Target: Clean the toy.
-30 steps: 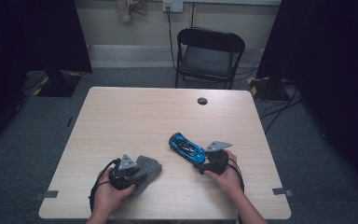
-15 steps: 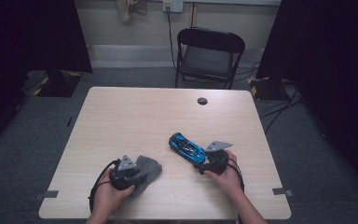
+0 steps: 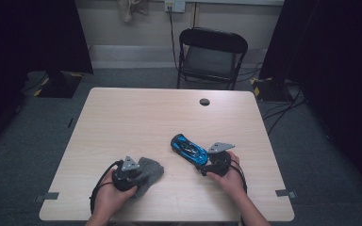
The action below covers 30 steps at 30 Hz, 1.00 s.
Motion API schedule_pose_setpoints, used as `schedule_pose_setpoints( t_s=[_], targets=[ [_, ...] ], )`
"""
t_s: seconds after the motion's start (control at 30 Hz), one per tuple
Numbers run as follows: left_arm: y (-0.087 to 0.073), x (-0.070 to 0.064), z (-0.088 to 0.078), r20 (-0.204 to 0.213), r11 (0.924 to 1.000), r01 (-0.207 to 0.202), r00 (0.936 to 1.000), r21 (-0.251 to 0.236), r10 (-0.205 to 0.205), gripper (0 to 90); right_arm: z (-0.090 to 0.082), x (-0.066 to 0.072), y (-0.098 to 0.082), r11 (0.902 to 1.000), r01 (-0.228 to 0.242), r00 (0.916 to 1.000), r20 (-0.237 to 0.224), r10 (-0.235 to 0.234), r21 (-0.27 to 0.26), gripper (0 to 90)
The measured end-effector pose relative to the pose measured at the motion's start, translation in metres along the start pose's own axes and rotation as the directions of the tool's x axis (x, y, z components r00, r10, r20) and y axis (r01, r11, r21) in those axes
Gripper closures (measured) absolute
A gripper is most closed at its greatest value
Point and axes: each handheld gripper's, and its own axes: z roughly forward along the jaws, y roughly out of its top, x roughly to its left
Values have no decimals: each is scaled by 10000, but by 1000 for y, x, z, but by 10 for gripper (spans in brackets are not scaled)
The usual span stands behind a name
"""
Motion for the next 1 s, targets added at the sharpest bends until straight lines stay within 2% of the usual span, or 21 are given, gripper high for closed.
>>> schedule_pose_setpoints(
  t_s=[0.07,0.17,0.27,0.37,0.47,0.57,0.6,0.63,0.7,0.8,0.87,0.9,0.93,0.97,1.0],
  targets=[
    [-1,1,0,-28,10000,-53,10000,-20,53,678,0,0,0,10000,-1,10000,-3,1,-5,232],
    [-3,2,0,119,9996,149,9998,-246,-146,669,0,0,0,10000,1,10000,-4,-1,-5,232],
    [-6,3,1,269,9992,93,9996,-398,-83,628,0,0,0,10000,-2,10000,-3,2,-3,232],
    [-8,-1,2,299,9978,-451,9985,-482,466,528,0,0,0,10000,0,10000,-3,0,-4,232],
    [-9,-5,4,360,9929,-1092,9932,-471,1110,422,0,0,0,10000,0,10000,-4,0,-5,232],
    [-11,-9,7,464,9839,-1728,9835,-451,1748,293,0,0,0,10000,-1,10000,-3,1,-4,232],
    [-11,-10,8,545,9781,-2048,9769,-366,2066,273,0,0,0,10000,-3,10000,-2,3,-6,232],
    [-12,-12,9,574,9789,-1999,9777,-415,2021,240,0,0,0,10000,1,10000,-4,-1,-4,232],
    [-13,-13,9,675,9741,-2227,9720,-397,2249,189,0,0,0,10000,0,10000,-4,0,-5,232],
    [-15,-14,11,615,9738,-2188,9730,-627,2226,144,0,0,0,10000,-1,10000,-5,1,-5,232],
    [-16,-14,11,826,9823,-1703,9808,-782,1766,112,0,0,0,10000,-3,10000,-4,3,-6,232],
    [-16,-13,12,1250,9867,-1354,9814,-897,1460,57,0,0,0,10000,-1,10000,-3,1,-5,232],
    [-16,-13,12,1296,9845,-1524,9781,-872,1629,0,0,0,0,10000,-1,10000,-5,1,-5,232],
    [-16,-13,11,1303,9788,-1907,9713,-744,1991,6,0,0,0,10000,0,10000,-5,0,-5,232],
    [-15,-13,9,1109,9748,-2155,9690,-577,2208,28,0,0,0,10000,0,10000,-6,0,-5,232]
  ],
)
